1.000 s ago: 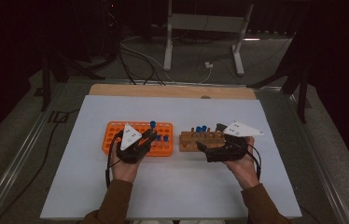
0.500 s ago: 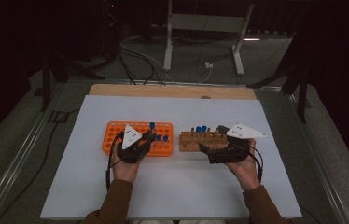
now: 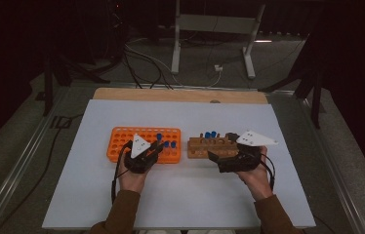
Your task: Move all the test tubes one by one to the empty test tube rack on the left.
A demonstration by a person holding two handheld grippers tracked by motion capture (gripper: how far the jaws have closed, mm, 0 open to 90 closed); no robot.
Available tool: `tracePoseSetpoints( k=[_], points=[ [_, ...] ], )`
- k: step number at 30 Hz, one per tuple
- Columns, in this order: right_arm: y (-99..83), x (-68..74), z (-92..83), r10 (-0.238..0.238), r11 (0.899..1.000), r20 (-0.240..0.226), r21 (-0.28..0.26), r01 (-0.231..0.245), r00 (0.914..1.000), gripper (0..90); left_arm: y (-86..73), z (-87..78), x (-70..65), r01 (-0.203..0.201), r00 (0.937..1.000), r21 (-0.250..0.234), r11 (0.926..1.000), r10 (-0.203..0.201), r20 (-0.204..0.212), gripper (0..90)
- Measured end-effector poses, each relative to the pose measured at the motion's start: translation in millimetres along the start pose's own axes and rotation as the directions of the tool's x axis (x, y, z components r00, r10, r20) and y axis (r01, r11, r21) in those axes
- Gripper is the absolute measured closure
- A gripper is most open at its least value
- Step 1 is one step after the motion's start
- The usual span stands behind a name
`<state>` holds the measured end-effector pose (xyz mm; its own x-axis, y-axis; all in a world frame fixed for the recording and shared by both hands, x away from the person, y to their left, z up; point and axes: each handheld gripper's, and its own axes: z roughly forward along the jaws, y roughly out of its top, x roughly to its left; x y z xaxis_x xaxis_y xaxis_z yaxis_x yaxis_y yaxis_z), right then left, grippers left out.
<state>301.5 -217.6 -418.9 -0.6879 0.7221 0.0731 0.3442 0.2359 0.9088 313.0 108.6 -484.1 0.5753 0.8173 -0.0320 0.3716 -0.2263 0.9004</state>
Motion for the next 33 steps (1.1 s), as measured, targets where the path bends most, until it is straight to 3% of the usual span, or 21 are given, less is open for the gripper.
tracePoseSetpoints(
  k=[5,17,33],
  points=[
    [-2.1,0.3,1.4,0.002,1.0,-0.005,0.004,-0.002,1.0,0.3,-5.6,4.5,-0.9,-0.02,0.9998,0.047,0.9987,0.02,0.003,78.3],
    [-3.6,3.7,5.0,-0.005,1.0,-0.02,0.012,0.005,0.9998,0.8,-8.7,10.2,-2.8,-0.048,0.9988,0.102,0.9936,0.048,0.002,78.6],
    [-6.9,3.1,6.4,0.0,1.0,-0.025,0.017,0.001,0.9997,0.8,-11.3,9.2,-2.2,-0.043,0.999,0.11,0.993,0.042,0.01,78.6]
  ],
)
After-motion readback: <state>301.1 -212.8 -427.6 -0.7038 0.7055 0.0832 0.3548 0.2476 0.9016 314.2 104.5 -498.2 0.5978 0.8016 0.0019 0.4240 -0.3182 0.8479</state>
